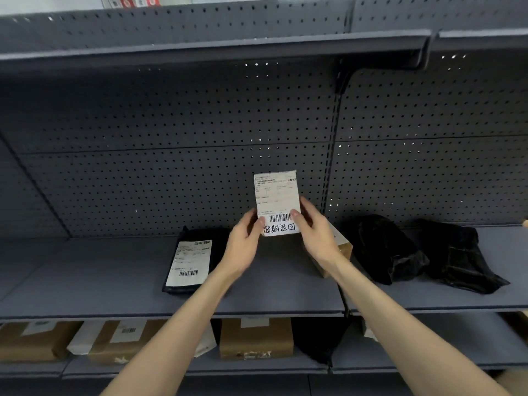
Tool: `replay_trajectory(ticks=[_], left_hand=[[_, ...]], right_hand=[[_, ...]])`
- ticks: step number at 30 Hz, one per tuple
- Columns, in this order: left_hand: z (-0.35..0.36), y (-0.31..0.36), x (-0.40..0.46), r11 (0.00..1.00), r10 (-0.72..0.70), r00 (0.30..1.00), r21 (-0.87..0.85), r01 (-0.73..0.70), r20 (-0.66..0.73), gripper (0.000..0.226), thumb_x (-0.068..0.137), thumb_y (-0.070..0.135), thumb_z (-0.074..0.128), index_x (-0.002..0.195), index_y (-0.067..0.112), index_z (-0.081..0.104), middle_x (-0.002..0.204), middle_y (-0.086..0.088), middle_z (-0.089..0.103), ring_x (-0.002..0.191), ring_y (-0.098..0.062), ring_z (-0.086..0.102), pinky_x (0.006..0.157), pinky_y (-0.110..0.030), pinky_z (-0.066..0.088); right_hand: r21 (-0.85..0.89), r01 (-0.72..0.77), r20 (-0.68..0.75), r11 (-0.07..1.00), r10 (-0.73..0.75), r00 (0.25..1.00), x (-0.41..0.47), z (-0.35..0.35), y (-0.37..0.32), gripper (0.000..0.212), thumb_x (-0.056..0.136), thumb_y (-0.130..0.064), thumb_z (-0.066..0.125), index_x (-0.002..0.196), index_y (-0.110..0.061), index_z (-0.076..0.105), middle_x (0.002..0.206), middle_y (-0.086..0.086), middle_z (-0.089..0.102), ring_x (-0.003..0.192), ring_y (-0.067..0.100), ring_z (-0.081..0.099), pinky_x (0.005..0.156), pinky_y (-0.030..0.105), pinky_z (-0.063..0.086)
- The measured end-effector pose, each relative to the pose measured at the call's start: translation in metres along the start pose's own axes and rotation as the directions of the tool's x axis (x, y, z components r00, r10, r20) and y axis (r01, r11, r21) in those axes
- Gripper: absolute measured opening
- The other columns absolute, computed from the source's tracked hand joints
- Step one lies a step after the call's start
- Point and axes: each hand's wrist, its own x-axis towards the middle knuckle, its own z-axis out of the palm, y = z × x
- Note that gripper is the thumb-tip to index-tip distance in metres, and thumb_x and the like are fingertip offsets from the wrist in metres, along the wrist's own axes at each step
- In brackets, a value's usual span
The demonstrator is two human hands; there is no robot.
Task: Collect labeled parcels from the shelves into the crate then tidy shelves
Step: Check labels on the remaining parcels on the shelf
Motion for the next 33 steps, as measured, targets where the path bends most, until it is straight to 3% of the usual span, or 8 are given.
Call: replay_trajectory(ticks=[8,13,18,22,25,31,33], left_hand=[[-0.003,0.041,0.009,0.991,0.13,0.99,-0.022,-0.131,-0.062,0.039,0.107,0.026,0.047,0.145,0.018,0.052,0.132,0.014,0.064,0.123,0.008,0.055,0.102,-0.009,0.04],[-0.003,0.039,0.006,0.994,0.099,0.994,-0.043,-0.101,-0.053,0.042,0.106,0.032,0.048,0.147,0.023,0.049,0.133,0.019,0.063,0.125,0.006,0.053,0.111,-0.022,0.039],[-0.006,0.04,0.003,0.986,0.031,0.998,-0.164,-0.04,-0.056,0.044,0.104,0.035,0.051,0.147,0.029,0.048,0.136,0.015,0.062,0.128,0.0,0.054,0.115,-0.034,0.039],[-0.013,0.041,0.003,0.969,-0.016,0.999,-0.247,0.004,-0.046,0.049,0.102,0.032,0.055,0.15,0.03,0.044,0.135,0.011,0.064,0.123,-0.006,0.06,0.109,-0.04,0.047],[-0.018,0.043,0.005,0.953,-0.023,0.999,-0.302,0.011,-0.037,0.054,0.101,0.031,0.058,0.152,0.028,0.041,0.132,0.011,0.066,0.119,-0.005,0.063,0.105,-0.037,0.051],[-0.017,0.05,0.011,0.925,-0.002,1.0,-0.379,0.009,0.017,0.031,0.1,0.021,0.06,0.124,0.04,0.059,0.12,0.012,0.072,0.111,-0.007,0.068,0.088,-0.025,0.056],[-0.015,0.051,0.016,0.918,-0.003,1.0,-0.397,0.015,0.031,0.03,0.099,0.02,0.061,0.119,0.043,0.06,0.118,0.013,0.073,0.111,-0.007,0.068,0.088,-0.025,0.055]], right_hand=[[-0.005,0.135,-0.05,0.991,-0.135,0.99,0.014,-0.009,-0.029,0.041,0.102,-0.024,0.05,0.143,-0.022,0.047,0.129,-0.017,0.061,0.117,-0.009,0.054,0.097,0.011,0.042],[0.012,0.141,-0.049,0.99,-0.14,0.989,0.013,-0.009,-0.028,0.042,0.102,-0.024,0.051,0.144,-0.021,0.047,0.129,-0.017,0.06,0.115,-0.015,0.052,0.097,0.007,0.039],[0.035,0.141,-0.039,0.989,-0.14,0.989,0.014,-0.006,-0.027,0.043,0.102,-0.023,0.052,0.144,-0.019,0.048,0.13,-0.014,0.062,0.118,-0.009,0.054,0.098,0.01,0.041],[0.03,0.12,-0.029,0.992,-0.12,0.992,0.017,-0.002,-0.028,0.044,0.101,-0.025,0.053,0.145,-0.019,0.047,0.127,-0.017,0.063,0.116,-0.01,0.055,0.095,0.008,0.042],[0.019,0.105,-0.027,0.994,-0.104,0.994,0.018,-0.001,-0.029,0.045,0.101,-0.027,0.053,0.144,-0.02,0.048,0.128,-0.017,0.062,0.117,-0.008,0.055,0.099,0.014,0.044],[-0.111,0.085,0.004,0.99,-0.085,0.996,0.018,-0.009,-0.038,0.044,0.1,-0.03,0.055,0.143,-0.022,0.048,0.125,-0.014,0.065,0.113,-0.004,0.059,0.096,0.018,0.048],[-0.207,0.065,0.027,0.976,-0.061,0.998,0.019,-0.02,-0.043,0.043,0.1,-0.032,0.054,0.142,-0.021,0.049,0.127,-0.013,0.064,0.112,-0.002,0.06,0.094,0.018,0.049]])
